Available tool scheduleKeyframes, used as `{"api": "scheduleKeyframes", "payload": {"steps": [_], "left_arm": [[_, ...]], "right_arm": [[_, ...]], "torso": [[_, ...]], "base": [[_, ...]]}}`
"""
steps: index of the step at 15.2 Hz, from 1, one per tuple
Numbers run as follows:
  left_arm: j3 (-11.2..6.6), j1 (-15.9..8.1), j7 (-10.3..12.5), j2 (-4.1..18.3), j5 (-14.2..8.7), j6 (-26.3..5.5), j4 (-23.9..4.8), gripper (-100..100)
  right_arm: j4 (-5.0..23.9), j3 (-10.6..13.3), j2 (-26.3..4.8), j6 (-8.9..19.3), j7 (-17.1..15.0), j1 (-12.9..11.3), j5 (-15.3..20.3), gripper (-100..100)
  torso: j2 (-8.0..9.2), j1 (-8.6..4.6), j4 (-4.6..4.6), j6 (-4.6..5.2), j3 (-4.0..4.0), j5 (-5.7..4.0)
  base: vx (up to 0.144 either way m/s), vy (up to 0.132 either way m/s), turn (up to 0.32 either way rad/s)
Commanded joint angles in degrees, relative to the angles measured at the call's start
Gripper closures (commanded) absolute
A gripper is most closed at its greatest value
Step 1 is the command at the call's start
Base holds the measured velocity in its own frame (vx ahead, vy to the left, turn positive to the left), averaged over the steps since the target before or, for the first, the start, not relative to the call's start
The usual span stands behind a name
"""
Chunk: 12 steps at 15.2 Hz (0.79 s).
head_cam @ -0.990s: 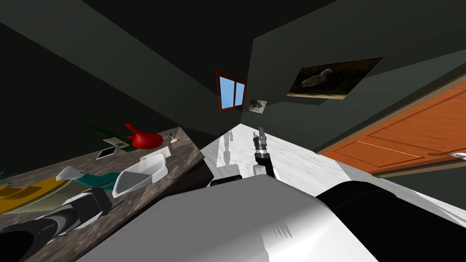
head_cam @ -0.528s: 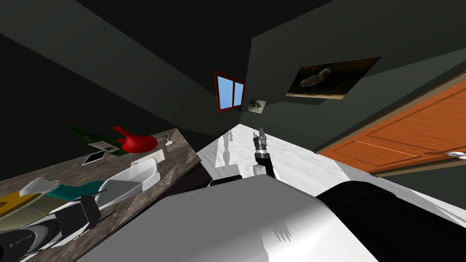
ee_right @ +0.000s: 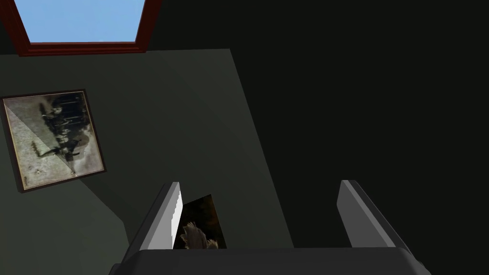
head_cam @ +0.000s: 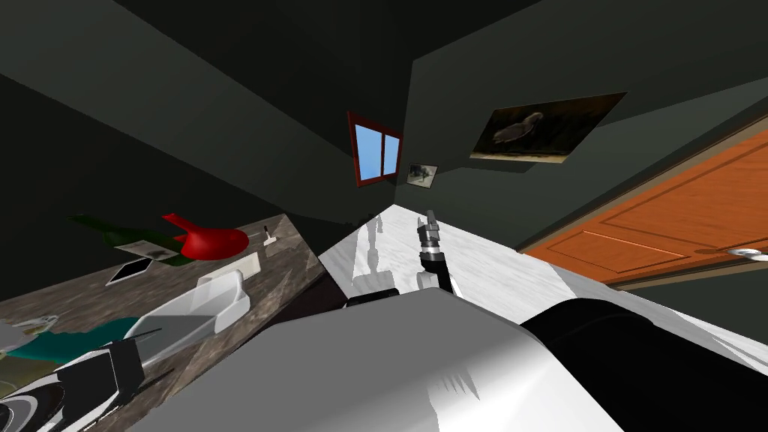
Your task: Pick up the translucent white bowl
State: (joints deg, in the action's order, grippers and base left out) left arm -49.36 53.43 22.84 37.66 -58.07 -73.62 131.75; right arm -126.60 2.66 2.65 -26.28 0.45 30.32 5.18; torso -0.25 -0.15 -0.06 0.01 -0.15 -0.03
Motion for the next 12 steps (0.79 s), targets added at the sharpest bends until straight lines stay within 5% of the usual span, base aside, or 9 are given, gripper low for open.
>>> {"api": "scheduleKeyframes", "payload": {"steps": [1, 6, 12], "left_arm": [[-0.95, 0.36, 0.52, 0.10, -1.27, -2.35, 0.08, -100], [-2.64, 0.96, 1.42, 0.24, -3.53, -6.14, 0.19, -100], [1.04, -1.17, -0.81, -0.71, -0.21, -2.56, -4.40, -100]], "right_arm": [[0.00, 0.00, 0.00, 0.00, 0.00, 0.00, 0.00, 0], [0.00, 0.00, 0.00, 0.00, 0.00, 0.00, 0.00, 0], [0.00, 0.00, 0.00, 0.00, 0.00, -0.01, 0.00, 0]], "torso": [[0.00, 0.00, 0.00, 0.00, 0.00, 0.00], [0.01, 0.02, 0.00, 0.00, 0.00, 0.00], [0.29, 0.12, 0.06, 0.00, 0.17, 0.04]], "base": [[0.054, -0.038, -0.030], [0.061, -0.028, -0.026], [0.000, -0.008, -0.045]]}}
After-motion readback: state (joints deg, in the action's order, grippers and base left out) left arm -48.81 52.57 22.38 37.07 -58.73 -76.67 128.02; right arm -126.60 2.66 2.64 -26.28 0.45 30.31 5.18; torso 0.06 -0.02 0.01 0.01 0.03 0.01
